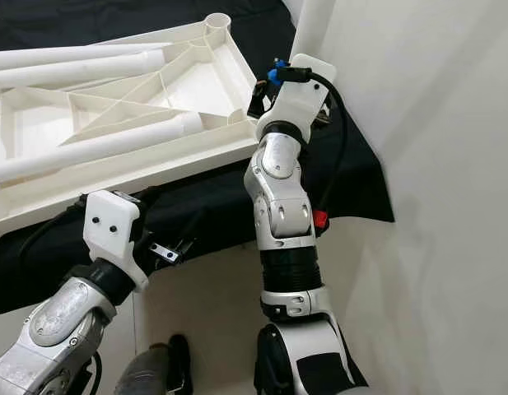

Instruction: Building children table

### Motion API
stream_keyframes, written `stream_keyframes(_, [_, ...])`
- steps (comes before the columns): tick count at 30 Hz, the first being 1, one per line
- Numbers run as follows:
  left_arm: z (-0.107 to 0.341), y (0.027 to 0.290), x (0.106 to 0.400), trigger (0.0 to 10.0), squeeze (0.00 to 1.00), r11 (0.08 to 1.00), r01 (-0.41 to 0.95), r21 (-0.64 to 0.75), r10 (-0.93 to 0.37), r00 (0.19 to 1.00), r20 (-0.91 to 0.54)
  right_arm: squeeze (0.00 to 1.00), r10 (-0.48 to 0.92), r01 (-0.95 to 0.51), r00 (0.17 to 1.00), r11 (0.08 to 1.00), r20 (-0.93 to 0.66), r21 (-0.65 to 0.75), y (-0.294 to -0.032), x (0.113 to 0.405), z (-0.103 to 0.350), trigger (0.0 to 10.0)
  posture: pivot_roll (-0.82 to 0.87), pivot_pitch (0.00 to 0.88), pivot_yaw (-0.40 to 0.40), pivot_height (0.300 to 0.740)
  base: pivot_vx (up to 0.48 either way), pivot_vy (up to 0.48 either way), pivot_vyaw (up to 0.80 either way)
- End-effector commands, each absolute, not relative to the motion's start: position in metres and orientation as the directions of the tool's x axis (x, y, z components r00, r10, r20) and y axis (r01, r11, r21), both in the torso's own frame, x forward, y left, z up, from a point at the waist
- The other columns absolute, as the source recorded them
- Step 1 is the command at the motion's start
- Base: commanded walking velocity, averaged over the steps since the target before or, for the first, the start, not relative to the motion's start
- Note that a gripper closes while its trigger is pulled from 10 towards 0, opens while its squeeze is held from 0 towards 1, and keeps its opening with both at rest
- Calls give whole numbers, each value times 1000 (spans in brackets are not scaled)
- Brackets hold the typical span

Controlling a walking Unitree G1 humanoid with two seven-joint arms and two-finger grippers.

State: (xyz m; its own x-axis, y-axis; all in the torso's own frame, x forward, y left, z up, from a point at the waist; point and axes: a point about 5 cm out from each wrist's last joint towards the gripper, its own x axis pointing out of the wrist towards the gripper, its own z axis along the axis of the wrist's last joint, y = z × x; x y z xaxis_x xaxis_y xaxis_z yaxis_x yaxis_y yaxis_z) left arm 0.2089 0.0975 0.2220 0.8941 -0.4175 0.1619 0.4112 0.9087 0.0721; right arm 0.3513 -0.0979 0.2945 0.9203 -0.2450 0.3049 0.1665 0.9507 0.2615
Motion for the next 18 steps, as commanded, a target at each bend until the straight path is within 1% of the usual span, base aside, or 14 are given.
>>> stream_keyframes(1, [218, 97, 207, 10000, 0, 905, 418, 74, -425, 894, 144, 0, -220, 146, 930, 957, 296, 252, -97, 349, 290, 10000, 115, 269, -44, 740, 0, 0, 0])
stream_keyframes(5, [215, 97, 206, 10000, 0, 905, 418, 76, -424, 895, 139, 0, -162, 95, 938, 970, 306, 224, -106, 351, 288, 10000, 117, 254, -41, 740, 0, 0, 0])
stream_keyframes(15, [215, 96, 206, 10000, 0, 901, 426, 83, -433, 890, 141, 0, -150, 94, 945, 976, 292, 198, -111, 350, 283, 10000, 117, 242, -38, 740, 0, 0, 0])
stream_keyframes(18, [215, 96, 206, 10000, 0, 900, 428, 85, -436, 888, 143, 0, -90, 39, 954, 983, 286, 179, -111, 348, 279, 10000, 117, 242, -38, 740, 0, 0, 0])
